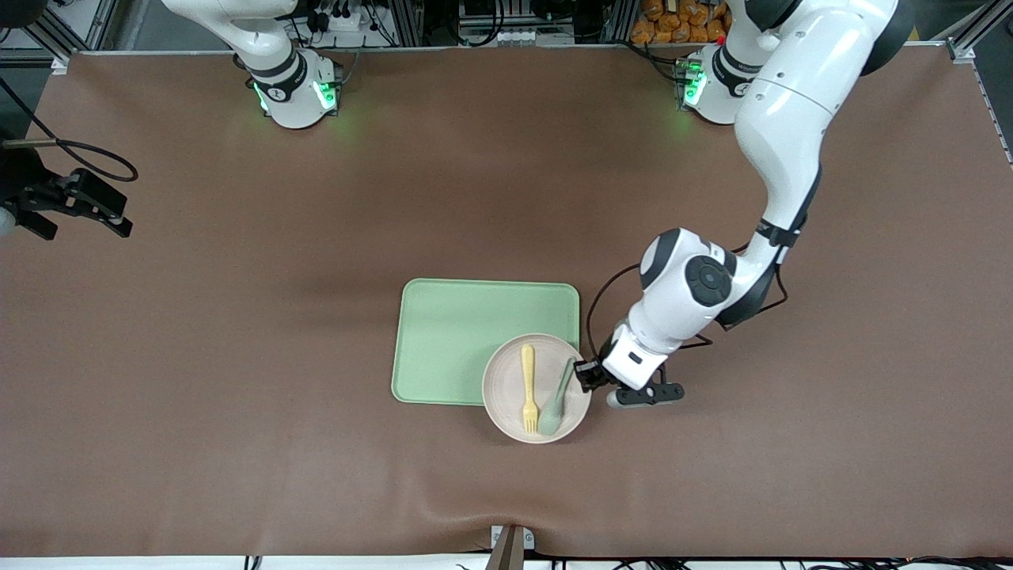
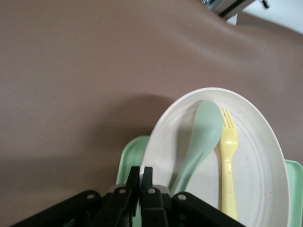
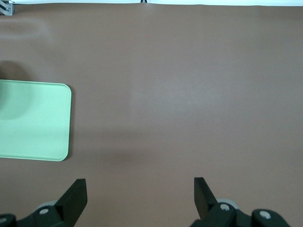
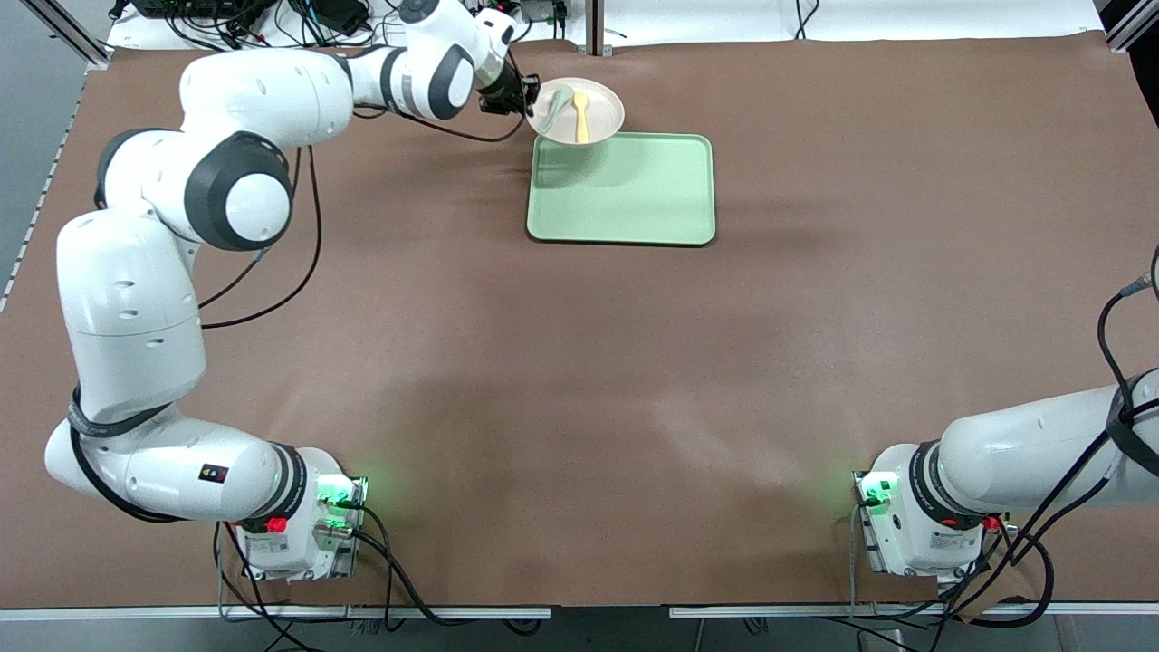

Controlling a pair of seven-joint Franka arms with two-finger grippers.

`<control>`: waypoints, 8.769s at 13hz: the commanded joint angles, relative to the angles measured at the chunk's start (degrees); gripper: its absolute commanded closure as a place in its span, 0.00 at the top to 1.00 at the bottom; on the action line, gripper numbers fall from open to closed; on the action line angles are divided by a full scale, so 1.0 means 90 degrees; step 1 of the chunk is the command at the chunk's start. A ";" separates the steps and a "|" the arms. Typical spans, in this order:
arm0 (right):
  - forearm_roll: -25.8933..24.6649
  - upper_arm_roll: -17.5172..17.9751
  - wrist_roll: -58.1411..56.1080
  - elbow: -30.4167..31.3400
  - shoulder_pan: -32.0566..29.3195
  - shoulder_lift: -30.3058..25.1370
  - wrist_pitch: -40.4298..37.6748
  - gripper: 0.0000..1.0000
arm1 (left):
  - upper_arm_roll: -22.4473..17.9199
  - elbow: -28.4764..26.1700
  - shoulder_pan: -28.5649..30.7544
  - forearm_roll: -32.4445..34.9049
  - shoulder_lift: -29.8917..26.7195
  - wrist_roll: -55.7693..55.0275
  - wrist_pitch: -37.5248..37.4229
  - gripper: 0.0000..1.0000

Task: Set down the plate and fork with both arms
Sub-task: 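Slide the plate onto the green tray with the left gripper, then release the plate and withdraw the left gripper while the right gripper approaches, then lower the right gripper onto the yellow fork and grasp its handle, then lift the yellow fork with the right gripper and move it beside the plate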

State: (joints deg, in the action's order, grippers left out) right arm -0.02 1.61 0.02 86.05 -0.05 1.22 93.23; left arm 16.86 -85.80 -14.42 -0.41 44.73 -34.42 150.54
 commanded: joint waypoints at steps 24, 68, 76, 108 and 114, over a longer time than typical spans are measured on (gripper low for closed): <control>0.0265 0.0056 -0.0051 -0.0098 -0.0102 0.0060 -0.0222 1.00 | -0.0135 -0.2176 -0.0536 0.0534 -0.0410 -0.1595 0.2092 0.51; -0.0242 -0.0227 0.4070 -0.3067 0.4156 0.6251 0.3352 0.73 | -0.0262 -0.0164 0.2384 0.0056 -0.4394 0.2907 -0.5965 1.00; -0.0242 -0.0218 0.4128 -0.3057 0.4313 0.6447 0.3362 0.61 | -0.0321 -0.0008 0.2521 -0.0003 -0.4375 0.3278 -0.6111 1.00; -0.0038 -0.0101 0.4138 -0.3155 0.4244 0.6487 0.2748 0.00 | -0.1864 -0.0105 0.0968 0.0124 -0.5027 0.3239 -0.6902 1.00; 0.0285 -0.0100 0.4138 -0.3447 0.4147 0.6340 0.2074 0.00 | -0.1795 -0.0272 0.1261 0.0056 -0.5205 0.3190 -0.6941 1.00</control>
State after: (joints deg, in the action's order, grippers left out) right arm 1.68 0.01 36.71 55.96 38.23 58.96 114.22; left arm 0.41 -87.13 -3.47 0.65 -1.21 -5.76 88.15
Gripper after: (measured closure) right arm 0.833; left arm 0.000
